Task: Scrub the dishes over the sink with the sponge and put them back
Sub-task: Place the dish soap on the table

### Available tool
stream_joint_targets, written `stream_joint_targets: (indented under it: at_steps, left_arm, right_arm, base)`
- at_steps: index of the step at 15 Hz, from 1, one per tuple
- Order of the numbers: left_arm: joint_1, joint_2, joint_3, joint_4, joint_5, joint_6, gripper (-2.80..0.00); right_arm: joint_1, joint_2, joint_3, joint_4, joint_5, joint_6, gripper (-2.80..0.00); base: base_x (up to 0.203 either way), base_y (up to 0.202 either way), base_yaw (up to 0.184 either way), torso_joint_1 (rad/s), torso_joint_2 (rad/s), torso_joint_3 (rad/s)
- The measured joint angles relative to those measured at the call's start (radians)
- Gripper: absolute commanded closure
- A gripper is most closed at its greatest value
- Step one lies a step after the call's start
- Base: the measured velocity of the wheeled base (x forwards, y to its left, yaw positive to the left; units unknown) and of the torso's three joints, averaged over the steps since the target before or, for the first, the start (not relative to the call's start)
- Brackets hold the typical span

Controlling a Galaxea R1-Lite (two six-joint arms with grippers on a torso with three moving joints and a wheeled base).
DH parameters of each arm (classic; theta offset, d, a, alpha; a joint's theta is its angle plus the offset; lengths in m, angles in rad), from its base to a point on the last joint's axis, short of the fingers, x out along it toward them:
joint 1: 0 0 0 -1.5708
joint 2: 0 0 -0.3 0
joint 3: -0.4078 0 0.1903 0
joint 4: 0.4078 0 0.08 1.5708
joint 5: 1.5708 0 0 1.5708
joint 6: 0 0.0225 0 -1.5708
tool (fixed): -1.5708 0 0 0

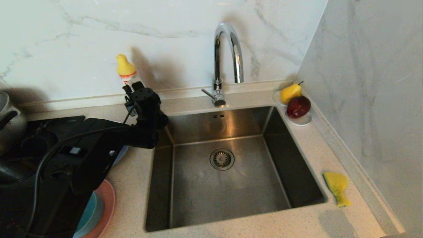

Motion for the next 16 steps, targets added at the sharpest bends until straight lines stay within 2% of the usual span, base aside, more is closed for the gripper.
stream_joint_targets:
  at_steps: [9, 16]
  left_arm:
    - [-0.001, -0.023, 0.001, -0.011, -0.001, -0.002, -2.80]
    - [-0.001, -0.200, 0.015, 0.025, -0.004, 0.036, -2.80]
  right_arm:
    - [0.000, 0.000, 0.000, 0.000, 0.000, 0.000, 0.00]
    - [0.000, 0.000, 0.000, 0.000, 0.000, 0.000, 0.00]
  base:
    - [0.000, 0.000, 0.000, 0.000, 0.00, 0.000]
    - [0.000, 0.000, 0.000, 0.000, 0.00, 0.000]
